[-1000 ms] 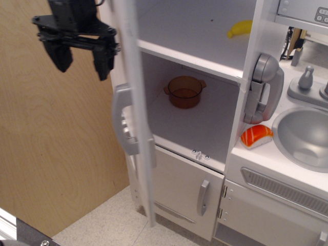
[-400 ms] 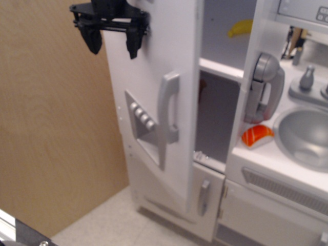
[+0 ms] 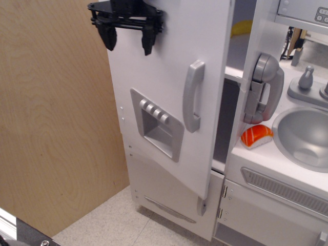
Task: Close fridge
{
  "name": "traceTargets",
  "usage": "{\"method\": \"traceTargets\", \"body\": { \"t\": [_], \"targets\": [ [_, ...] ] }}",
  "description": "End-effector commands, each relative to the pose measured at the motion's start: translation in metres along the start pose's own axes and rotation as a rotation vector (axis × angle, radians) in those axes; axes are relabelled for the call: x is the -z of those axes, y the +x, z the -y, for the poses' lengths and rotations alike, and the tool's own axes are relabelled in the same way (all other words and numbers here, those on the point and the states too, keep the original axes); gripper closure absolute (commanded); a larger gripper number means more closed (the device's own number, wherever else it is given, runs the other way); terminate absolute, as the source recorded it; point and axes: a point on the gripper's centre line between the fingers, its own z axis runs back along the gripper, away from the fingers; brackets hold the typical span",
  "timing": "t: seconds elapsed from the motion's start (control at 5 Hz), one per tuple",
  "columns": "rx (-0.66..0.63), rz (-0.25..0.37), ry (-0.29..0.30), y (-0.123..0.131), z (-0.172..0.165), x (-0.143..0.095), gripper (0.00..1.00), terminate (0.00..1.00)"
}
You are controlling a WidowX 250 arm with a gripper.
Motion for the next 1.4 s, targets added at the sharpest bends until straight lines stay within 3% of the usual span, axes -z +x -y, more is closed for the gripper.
{"method": "traceTargets", "body": {
  "t": [0.0, 1.0, 1.2],
  "targets": [
    [-0.007, 0.072, -0.001, 0.024, 0.004, -0.016, 0.00, 0.00],
    [-0.036, 0.068, -0.023, 0.040, 0.007, -0.019, 0.00, 0.00],
    [-0.015, 0.064, -0.031, 0.030, 0.005, -0.022, 0.00, 0.00]
  ]
}}
